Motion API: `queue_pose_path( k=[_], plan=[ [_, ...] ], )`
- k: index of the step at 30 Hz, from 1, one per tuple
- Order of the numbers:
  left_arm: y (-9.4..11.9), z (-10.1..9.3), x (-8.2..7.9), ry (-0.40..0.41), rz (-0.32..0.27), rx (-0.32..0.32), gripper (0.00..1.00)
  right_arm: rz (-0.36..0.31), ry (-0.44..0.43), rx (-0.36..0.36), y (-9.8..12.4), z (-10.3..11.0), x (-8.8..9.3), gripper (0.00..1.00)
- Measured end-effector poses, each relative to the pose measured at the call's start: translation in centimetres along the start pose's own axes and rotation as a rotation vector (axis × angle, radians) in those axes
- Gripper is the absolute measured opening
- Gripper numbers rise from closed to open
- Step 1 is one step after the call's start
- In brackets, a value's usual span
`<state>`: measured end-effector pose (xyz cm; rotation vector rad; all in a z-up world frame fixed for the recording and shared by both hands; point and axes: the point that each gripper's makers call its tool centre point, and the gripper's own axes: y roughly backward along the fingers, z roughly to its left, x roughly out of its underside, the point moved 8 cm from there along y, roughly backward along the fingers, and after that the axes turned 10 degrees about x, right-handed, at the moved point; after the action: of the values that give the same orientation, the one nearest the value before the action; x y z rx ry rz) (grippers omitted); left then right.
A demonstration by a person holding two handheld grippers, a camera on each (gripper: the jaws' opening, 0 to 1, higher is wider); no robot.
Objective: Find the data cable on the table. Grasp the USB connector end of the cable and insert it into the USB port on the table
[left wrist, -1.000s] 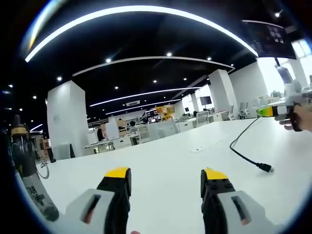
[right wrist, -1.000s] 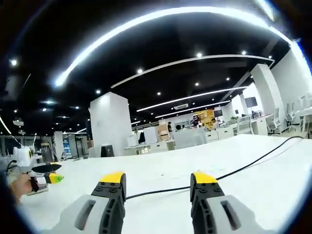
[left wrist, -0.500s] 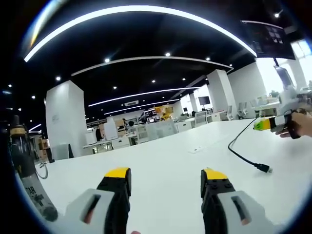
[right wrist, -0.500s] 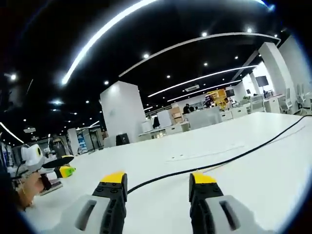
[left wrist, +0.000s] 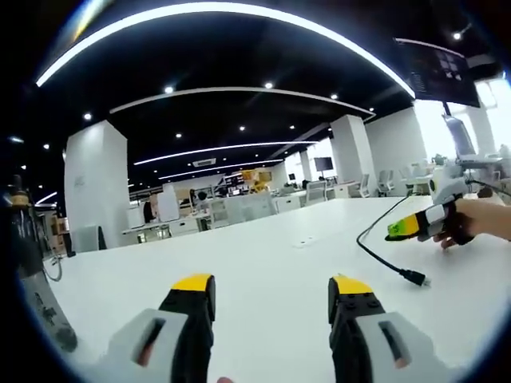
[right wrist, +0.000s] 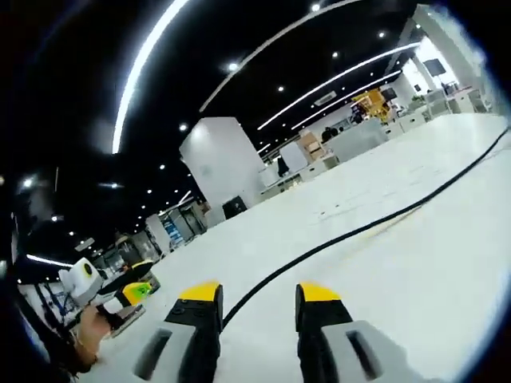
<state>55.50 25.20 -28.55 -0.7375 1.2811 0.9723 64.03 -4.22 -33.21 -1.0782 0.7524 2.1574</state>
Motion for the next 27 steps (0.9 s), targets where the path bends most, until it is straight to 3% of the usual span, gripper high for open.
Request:
queue_pose_path(
  k=[10, 14, 27],
  plan=[
    [-0.2, -0.8, -0.1, 0.016, -0.008, 0.037, 0.54, 0.085, -0.038, -0.029, -1.3, -0.5, 0.6, 0.33],
    [-0.1, -0.8, -0.5, 0.003, -0.020, 0.033, 0.54, 0.116, -0.094, -0.046, -1.9, -0.5, 1.0, 0.32],
    [0.0, -0.9, -0.9, -0.020, -0.024, 0.021, 0.54, 0.119, -0.110, -0.080, -3.0, 0.2, 1.0, 0.30]
  ],
)
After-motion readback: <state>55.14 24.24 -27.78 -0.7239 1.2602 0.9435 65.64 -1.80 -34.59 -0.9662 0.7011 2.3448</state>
